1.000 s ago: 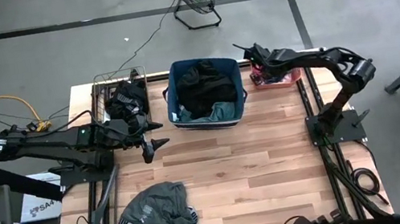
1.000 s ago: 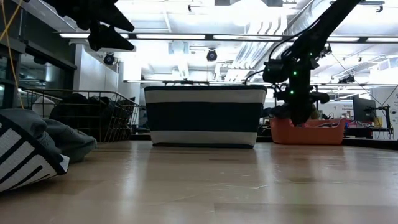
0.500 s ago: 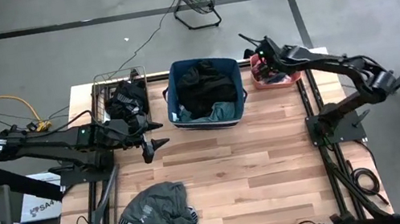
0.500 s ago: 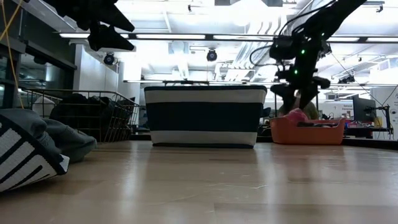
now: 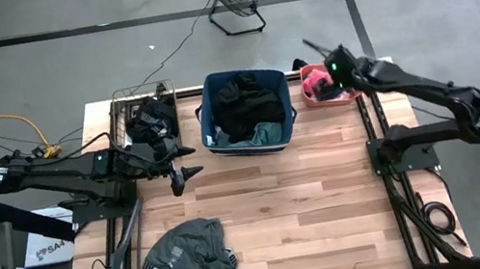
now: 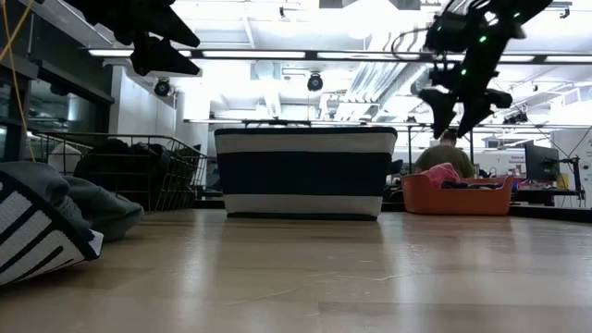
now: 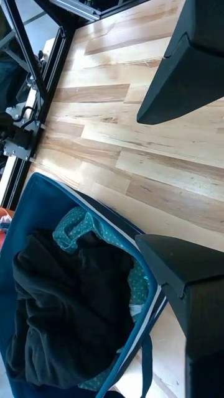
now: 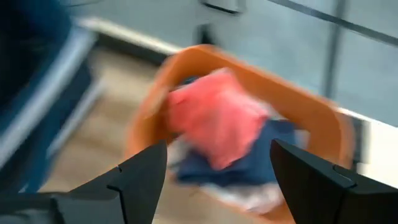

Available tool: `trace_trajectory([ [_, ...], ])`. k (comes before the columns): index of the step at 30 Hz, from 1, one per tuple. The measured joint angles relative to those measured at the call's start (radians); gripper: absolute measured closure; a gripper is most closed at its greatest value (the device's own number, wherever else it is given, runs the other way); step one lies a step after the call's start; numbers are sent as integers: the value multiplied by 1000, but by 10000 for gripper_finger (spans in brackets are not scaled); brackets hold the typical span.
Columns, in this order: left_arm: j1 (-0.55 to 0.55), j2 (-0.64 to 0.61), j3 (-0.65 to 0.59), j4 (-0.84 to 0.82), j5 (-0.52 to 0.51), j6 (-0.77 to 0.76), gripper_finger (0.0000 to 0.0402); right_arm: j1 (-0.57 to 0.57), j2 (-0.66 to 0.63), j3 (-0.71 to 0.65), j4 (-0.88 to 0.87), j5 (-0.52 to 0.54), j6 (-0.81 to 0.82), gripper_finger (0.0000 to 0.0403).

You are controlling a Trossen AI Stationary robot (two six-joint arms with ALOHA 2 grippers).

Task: Pick & Place Cloths
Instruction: Put the gray underwear into the wire basket

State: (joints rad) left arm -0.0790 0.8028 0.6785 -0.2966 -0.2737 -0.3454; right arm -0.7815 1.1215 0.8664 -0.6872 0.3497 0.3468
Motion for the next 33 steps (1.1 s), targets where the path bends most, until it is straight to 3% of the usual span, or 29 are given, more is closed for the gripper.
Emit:
trace_trajectory([
  [6, 0, 0, 0, 0, 0, 0, 103, 186, -199, -206, 178, -123, -11, 125],
  [12, 0, 0, 0, 2, 0, 0, 103, 387, -380, -453, 502, -407, 9, 125],
  [21, 0, 0, 0, 2, 0, -5, 103, 563, -454, -677, 942, -428, 46, 125],
  [28, 0, 0, 0, 2, 0, -5, 103, 601, -473, -701, 979, -440, 50, 125],
  [33, 0, 0, 0, 0, 18, -5, 103, 598, -551, -727, 977, -515, 58, 125],
])
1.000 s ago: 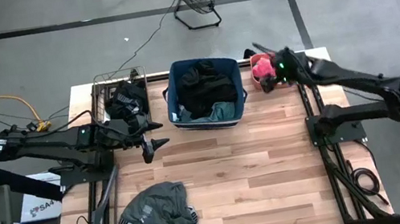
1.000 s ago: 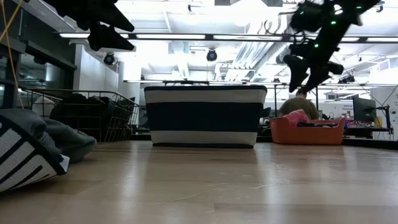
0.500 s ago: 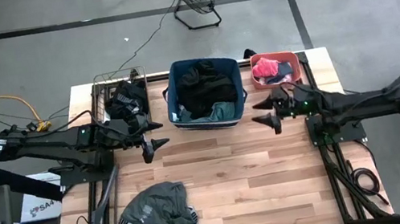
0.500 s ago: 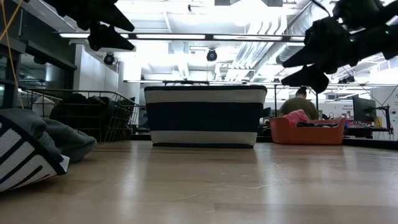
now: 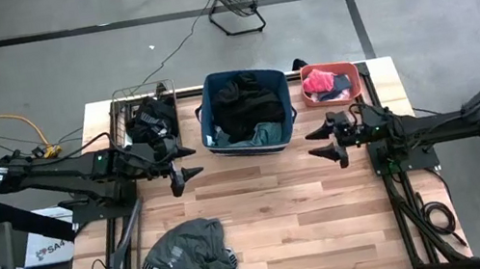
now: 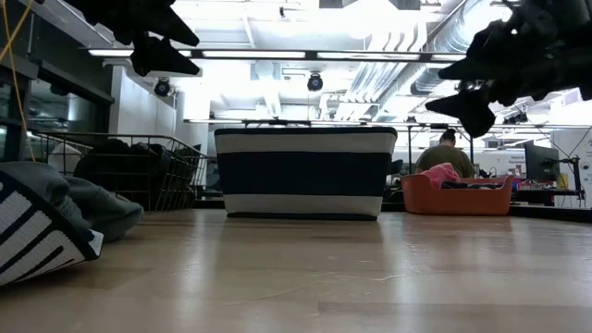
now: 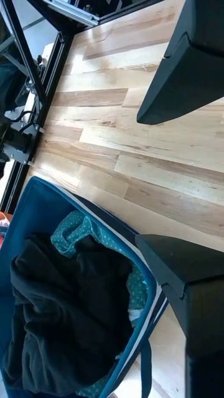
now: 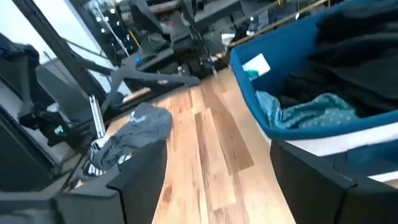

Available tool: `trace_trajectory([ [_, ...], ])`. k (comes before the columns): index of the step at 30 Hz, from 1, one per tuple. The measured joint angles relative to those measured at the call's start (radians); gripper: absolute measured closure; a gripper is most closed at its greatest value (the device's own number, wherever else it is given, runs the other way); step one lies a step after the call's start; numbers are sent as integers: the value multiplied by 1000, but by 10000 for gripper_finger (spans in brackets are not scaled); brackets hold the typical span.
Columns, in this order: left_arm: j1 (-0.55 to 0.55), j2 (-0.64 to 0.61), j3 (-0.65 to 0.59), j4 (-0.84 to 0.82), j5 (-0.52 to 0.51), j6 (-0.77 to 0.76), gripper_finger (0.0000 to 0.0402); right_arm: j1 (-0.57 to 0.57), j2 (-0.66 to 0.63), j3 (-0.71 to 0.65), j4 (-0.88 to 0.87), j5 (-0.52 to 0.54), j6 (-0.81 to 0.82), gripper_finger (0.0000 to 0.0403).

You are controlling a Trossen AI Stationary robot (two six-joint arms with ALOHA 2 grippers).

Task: Pick & Place Cloths
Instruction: Put the gray underwear into the wire basket

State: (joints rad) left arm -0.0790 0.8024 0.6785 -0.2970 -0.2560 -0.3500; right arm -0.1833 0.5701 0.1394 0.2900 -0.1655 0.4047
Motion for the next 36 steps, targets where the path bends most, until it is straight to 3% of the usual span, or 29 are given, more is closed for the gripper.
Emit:
trace_trajectory([
  [19, 0, 0, 0, -4, 1, -9, 103, -1, -370, -119, -106, -17, 14, 125],
  [36, 0, 0, -56, 11, 1, -54, 103, 38, -494, -131, -234, -44, -63, 125],
])
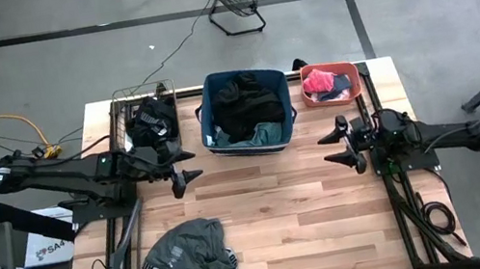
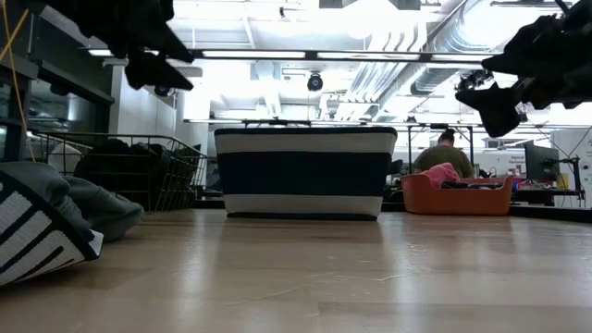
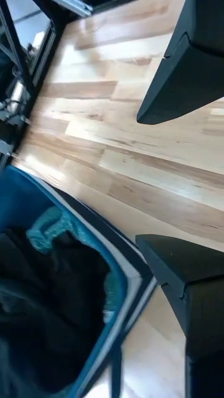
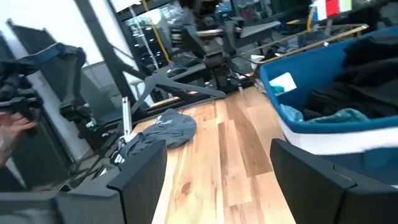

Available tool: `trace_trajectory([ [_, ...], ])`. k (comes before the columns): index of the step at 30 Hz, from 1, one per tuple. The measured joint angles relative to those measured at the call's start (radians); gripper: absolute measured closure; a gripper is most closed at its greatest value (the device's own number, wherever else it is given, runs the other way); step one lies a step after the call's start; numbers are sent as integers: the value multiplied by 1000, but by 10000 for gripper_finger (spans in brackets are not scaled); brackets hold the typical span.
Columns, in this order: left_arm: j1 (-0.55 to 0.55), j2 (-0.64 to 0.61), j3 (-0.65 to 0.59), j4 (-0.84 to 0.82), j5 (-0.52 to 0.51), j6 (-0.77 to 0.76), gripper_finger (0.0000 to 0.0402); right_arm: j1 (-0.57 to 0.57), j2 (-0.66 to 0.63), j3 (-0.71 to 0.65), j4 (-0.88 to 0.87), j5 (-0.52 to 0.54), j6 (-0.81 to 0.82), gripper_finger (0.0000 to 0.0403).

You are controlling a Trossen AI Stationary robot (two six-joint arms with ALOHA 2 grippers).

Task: Pick & Place Cloths
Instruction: Put the gray underwear into the wire basket

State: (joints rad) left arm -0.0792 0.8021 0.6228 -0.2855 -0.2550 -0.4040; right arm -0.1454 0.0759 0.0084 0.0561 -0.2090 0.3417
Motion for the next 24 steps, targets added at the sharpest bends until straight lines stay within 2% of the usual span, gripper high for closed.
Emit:
trace_trajectory([
  [4, 0, 0, -26, 7, -16, -27, 103, 40, -2, 0, -10, 36, -41, 125],
  [8, 0, 0, -36, 7, -22, -49, 103, 76, -2, 0, -37, 182, -61, 125],
  [10, -8, 0, -42, 8, -11, -53, 103, 88, 6, -1, -37, 223, -47, 125],
  [14, -67, 0, -49, 6, 5, -54, 103, 93, 19, -1, -40, 199, 23, 125],
  [18, -155, 18, -49, 7, 2, -97, 103, 93, 23, -1, -38, 182, 24, 125],
  [24, -297, 109, -49, 7, 2, -174, 103, 93, 23, -1, -38, 203, 24, 125],
])
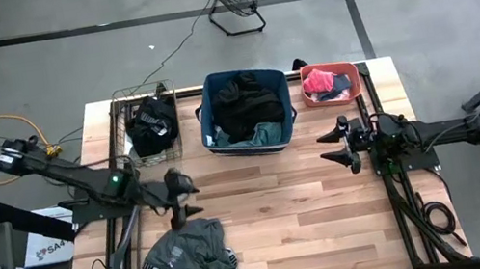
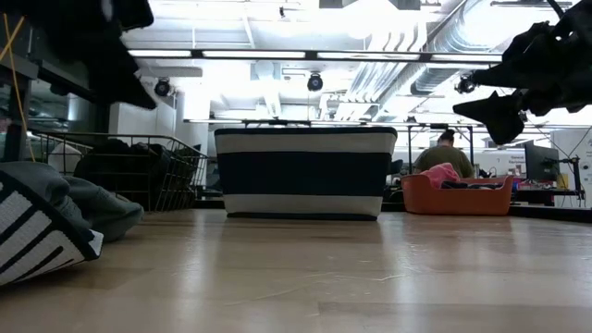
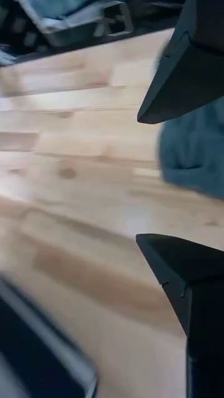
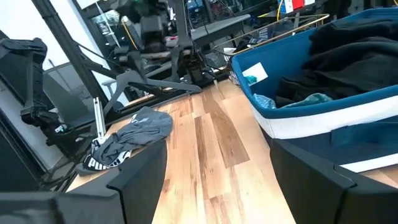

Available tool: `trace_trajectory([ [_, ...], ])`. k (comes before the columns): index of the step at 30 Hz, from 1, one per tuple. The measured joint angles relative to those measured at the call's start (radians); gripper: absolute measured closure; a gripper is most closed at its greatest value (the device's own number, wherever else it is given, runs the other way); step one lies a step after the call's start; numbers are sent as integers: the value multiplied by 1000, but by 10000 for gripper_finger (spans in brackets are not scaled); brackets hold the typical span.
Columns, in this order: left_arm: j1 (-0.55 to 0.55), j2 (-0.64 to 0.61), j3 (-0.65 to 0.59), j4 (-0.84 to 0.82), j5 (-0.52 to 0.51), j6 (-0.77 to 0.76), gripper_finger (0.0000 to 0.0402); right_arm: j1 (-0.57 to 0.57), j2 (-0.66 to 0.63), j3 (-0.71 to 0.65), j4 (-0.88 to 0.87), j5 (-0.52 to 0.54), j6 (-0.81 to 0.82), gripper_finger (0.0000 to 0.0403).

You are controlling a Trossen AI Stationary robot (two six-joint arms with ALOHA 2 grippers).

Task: Pick & Place Cloths
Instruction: Put the gray underwear into the wire basket

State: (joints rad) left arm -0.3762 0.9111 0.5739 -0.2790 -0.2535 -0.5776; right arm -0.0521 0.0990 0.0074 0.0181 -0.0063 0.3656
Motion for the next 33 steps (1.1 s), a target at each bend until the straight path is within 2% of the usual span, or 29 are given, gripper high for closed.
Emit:
trace_trajectory([
  [7, -145, 174, 0, 0, 8, -5, 103, 0, 0, 0, 0, 0, 0, 125],
  [10, -190, 243, 0, 0, 63, -12, 103, 0, 0, -1, 0, 0, 0, 125],
  [13, -219, 295, 0, 0, 108, -97, 103, 0, 0, -1, 0, 1, 0, 125],
  [16, -229, 323, 0, 5, 129, -167, 103, 0, 0, -1, 0, 1, 0, 125],
  [23, -227, 396, 0, -7, 219, -179, 103, 0, 0, -2, 0, 2, 0, 125],
  [33, -227, 487, 5, 1, 227, -183, 103, 0, 0, -2, 0, 4, 0, 125],
])
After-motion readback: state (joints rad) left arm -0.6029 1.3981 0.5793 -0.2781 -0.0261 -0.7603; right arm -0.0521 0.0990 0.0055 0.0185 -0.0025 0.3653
